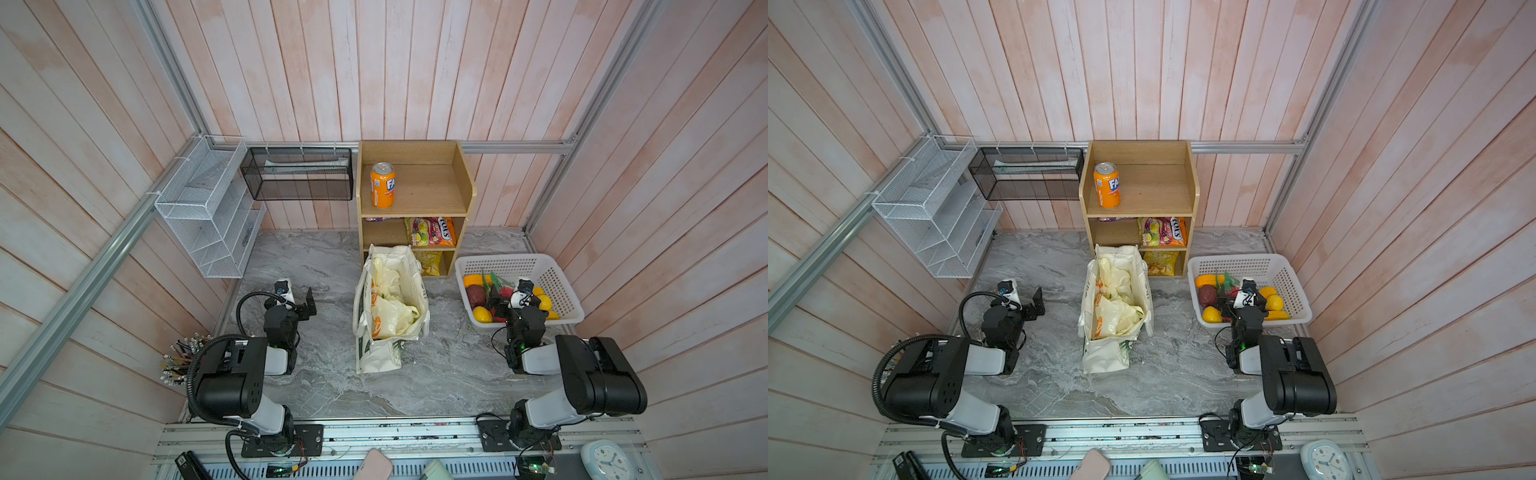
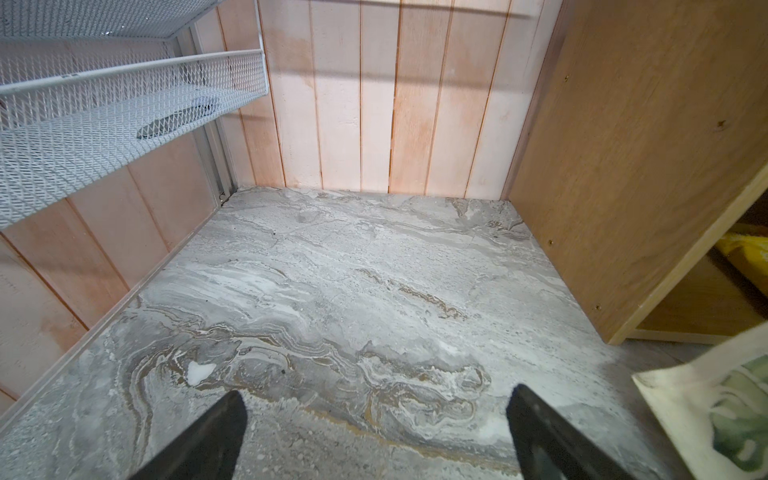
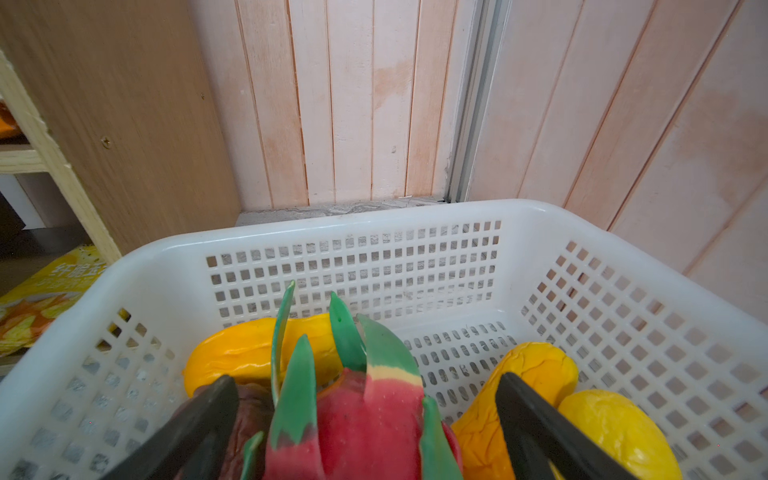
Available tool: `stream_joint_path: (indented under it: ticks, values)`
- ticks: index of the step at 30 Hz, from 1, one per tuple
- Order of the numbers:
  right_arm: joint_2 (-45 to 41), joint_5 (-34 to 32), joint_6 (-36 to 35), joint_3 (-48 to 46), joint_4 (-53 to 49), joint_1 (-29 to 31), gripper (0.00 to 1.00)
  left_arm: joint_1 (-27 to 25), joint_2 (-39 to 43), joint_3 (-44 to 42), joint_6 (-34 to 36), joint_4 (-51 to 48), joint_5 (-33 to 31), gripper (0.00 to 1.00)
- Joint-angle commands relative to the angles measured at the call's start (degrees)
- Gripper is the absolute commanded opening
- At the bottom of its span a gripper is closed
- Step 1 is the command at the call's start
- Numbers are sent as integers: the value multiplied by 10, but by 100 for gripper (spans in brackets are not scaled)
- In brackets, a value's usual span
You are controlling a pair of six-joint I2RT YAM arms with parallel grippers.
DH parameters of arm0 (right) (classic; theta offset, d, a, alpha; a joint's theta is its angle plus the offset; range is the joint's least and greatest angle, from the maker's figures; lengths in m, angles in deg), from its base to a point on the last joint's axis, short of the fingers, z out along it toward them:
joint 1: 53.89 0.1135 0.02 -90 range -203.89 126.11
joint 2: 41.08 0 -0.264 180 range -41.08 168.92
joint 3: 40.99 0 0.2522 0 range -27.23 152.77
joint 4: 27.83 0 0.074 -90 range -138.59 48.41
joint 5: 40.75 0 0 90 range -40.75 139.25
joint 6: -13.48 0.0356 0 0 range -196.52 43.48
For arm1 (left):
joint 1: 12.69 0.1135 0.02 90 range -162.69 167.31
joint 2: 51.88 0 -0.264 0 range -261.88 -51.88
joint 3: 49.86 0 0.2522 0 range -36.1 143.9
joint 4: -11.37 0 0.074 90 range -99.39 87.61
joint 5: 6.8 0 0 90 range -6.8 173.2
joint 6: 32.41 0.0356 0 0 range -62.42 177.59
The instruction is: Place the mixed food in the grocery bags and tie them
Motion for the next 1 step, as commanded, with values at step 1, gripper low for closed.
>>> stream_joint_path:
  ticks: [1]
  values:
    - [3,7,7,6,-29,-2,98,3,-3,8,-3,3,9,100]
